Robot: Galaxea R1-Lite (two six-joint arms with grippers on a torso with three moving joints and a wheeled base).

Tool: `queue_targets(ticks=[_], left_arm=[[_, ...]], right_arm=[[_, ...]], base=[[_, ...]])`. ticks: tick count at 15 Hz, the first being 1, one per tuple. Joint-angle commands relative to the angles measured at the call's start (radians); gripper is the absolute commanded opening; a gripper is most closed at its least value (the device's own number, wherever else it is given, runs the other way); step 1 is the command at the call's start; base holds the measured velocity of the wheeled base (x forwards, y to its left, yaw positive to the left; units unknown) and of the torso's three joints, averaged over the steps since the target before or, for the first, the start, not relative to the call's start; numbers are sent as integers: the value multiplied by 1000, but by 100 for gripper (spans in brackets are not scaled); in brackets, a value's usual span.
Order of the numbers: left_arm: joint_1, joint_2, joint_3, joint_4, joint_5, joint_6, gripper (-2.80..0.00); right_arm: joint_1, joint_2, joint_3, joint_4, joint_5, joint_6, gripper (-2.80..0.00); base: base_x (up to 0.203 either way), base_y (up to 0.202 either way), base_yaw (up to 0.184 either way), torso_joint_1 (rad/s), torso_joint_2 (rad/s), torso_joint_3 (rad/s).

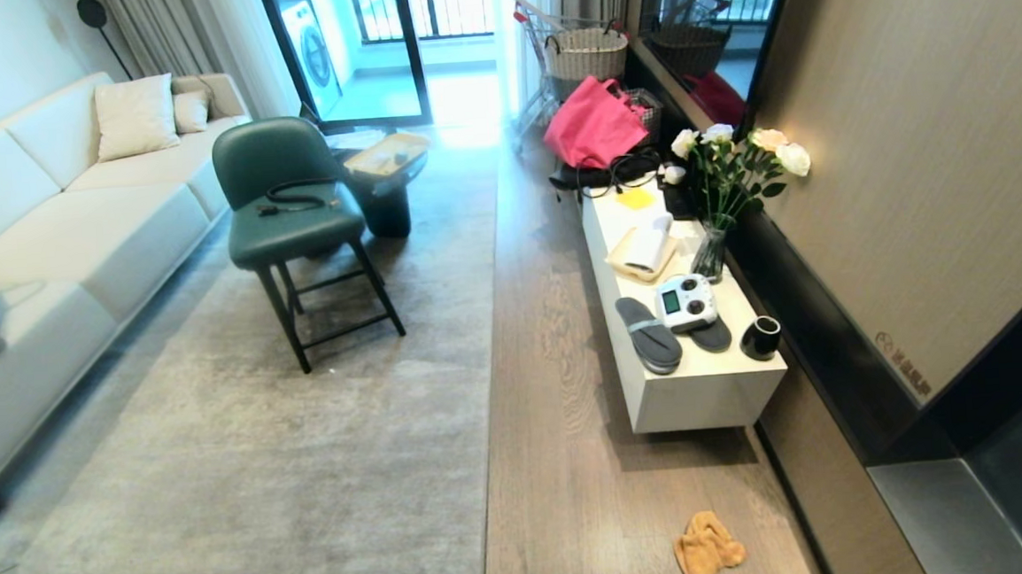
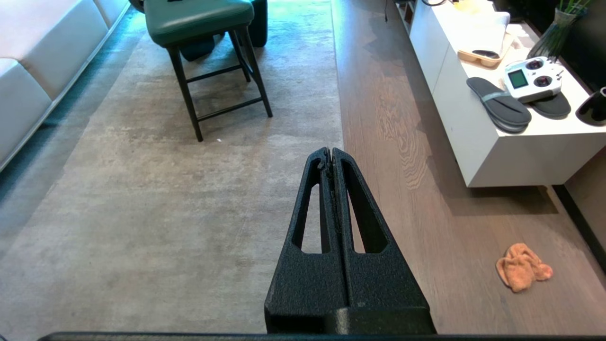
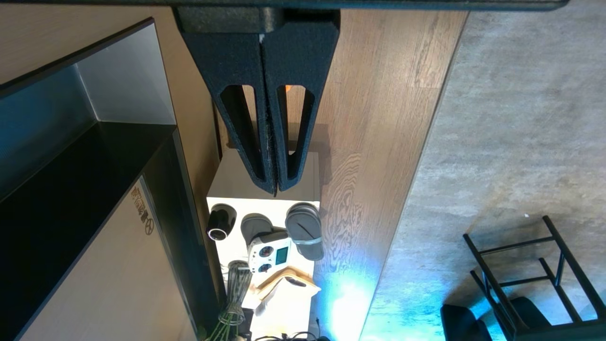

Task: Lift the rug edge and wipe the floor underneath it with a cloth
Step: Pick up the rag

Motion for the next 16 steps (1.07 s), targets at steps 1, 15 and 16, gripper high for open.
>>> queue_targets(ticks=[1,15,16], left_arm=[[0,0,1,0,0,1,-280],[0,0,1,0,0,1,-280],[0,0,0,0,1,1,-280]], right_arm=[[-1,1,0,0,0,3,-280],[0,1,0,0,0,30,-280],[-1,1,0,0,0,30,-280]], base=[[0,0,0,0,0,0],[0,0,0,-19,45,25],[0,0,0,-56,193,96]])
